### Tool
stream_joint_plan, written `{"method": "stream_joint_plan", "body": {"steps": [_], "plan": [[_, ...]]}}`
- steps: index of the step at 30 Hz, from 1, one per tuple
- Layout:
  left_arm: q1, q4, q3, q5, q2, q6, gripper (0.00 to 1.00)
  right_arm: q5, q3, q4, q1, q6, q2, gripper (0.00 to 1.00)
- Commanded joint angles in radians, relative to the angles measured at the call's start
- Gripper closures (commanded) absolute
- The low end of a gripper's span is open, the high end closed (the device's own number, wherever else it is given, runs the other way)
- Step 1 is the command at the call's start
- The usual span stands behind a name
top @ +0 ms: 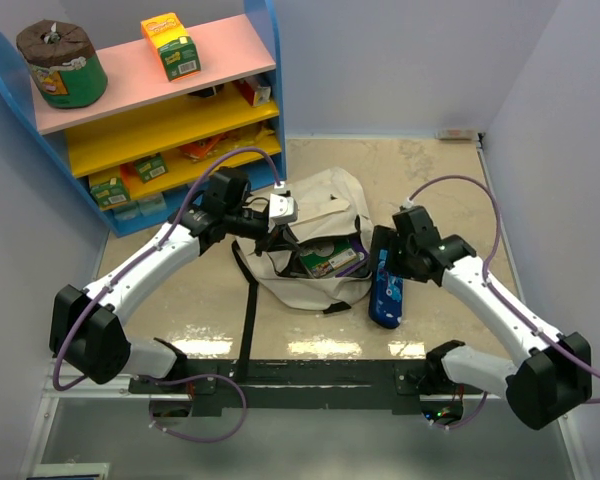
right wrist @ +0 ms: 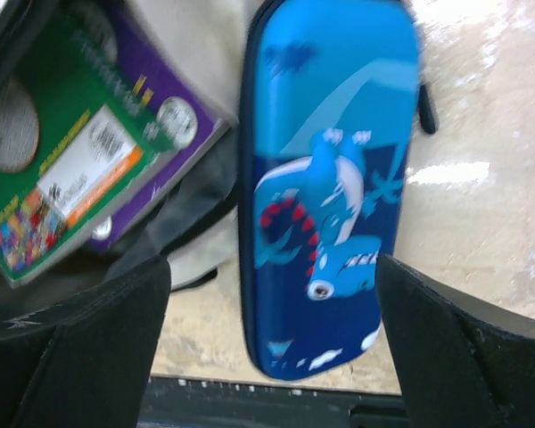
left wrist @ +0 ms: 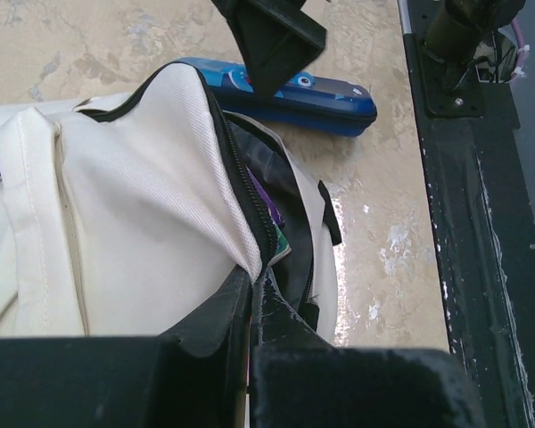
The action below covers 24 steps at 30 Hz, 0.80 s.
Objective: Pack the student bag
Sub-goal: Pick up the stationery from the center of the board.
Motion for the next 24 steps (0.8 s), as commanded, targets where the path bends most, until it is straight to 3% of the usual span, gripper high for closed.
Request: {"method": "stream_joint_plan", "body": {"steps": [1,6,12,24], "plan": [[0.006,0.037,0.041,0.007,-0.006,-0.019,1.0,0.103,0.018,-0.072,0.167,0.068,-0.002,0.01],[0.006,0.023,0.052,0.001,-0.011,-0.014,1.0,0.208,-0.019,-0.127,0.307,0.198,0.076,0.01],[0.006,0.009,0.043,-0.005,-0.03,0.002,1.0,0.346,0.01,-0.239,0.368,0.301,0.138,0.01],[0.006,-0.005,0.038,-0.008,-0.041,0.038,1.0,0.411,0.096,-0.241,0.402,0.276,0.365,0.01]]}}
